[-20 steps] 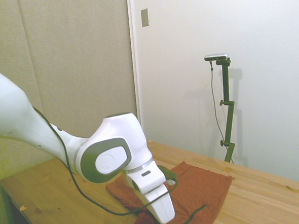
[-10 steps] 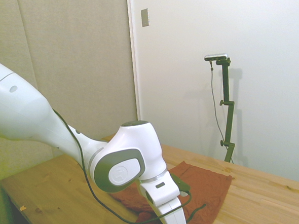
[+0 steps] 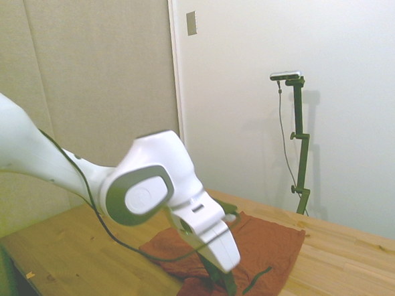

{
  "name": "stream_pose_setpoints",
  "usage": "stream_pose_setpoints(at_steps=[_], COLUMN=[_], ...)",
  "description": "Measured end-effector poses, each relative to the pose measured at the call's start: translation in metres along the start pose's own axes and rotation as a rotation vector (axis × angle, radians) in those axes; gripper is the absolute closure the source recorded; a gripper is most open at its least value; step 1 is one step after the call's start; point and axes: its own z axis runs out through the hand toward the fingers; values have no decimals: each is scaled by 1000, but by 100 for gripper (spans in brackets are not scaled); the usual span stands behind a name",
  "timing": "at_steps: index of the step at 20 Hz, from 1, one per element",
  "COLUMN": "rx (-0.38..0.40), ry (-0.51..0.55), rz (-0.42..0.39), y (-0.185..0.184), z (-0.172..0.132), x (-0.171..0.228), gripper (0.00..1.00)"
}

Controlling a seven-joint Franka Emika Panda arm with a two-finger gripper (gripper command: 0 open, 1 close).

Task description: Fold the shorts

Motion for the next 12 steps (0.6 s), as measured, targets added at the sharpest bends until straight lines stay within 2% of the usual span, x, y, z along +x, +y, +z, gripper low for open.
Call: stream_pose_setpoints(at_steps=[2,4,9,12], rx=[23,29,10,38], ry=[64,122,226,296], rz=[-110,-228,-530,-674], y=[-33,-64,-98,-107], z=[-34,-50,-43,-44], x=[-38,-85,-193,-234], gripper=[0,0,0,0])
